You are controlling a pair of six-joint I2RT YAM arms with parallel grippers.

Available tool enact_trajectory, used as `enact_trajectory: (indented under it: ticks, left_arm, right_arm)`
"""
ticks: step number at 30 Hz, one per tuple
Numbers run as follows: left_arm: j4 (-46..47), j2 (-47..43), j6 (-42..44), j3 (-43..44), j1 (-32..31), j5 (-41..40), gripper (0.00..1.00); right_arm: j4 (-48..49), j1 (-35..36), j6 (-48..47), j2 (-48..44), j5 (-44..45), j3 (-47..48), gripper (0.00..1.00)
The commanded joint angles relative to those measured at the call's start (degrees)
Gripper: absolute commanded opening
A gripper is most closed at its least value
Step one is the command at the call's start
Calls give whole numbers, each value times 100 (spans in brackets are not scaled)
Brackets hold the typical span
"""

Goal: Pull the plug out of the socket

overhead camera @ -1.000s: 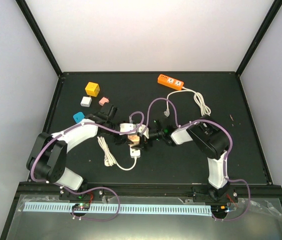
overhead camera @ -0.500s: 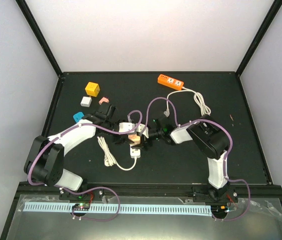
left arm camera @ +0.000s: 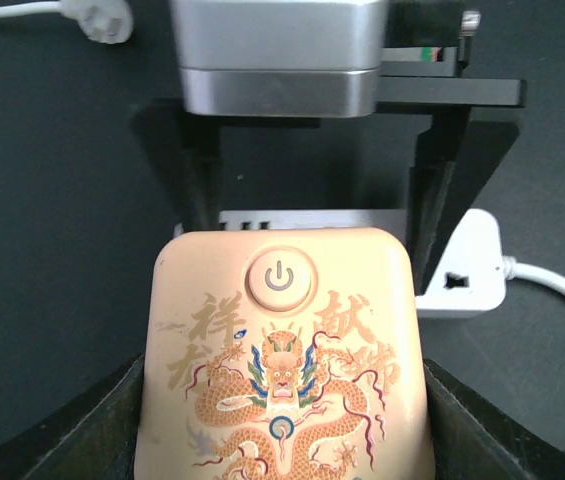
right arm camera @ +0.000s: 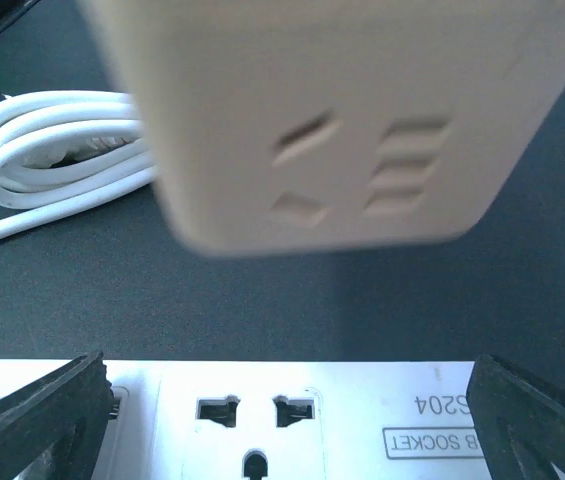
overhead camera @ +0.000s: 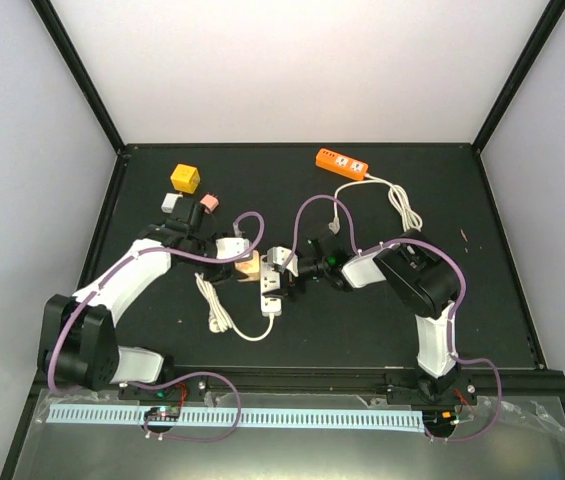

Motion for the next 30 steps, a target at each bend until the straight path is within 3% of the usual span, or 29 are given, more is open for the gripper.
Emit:
enact_trajectory:
  ticks: [1, 8, 13, 22, 30]
  left_arm:
    - [-445, -262, 448, 527, 351, -222, 17]
    - [-891, -194, 889, 1107, 779, -1057, 18]
    - [-798, -35, 1382, 1305, 848, -2208, 19]
    - [-358, 508, 2431, 1531, 841, -4199, 21]
    - [153, 1044, 2981, 1502, 756, -5008, 21]
  right_arm:
    - [-582, 11, -277, 263, 525, -245, 99]
    - [-484, 2, -221, 218, 495, -288, 100]
    - [-451, 2, -219, 203, 453, -303, 100]
    - [-371, -5, -178, 154, 399, -349, 100]
    - [-318, -14, -143, 139, 387, -364, 100]
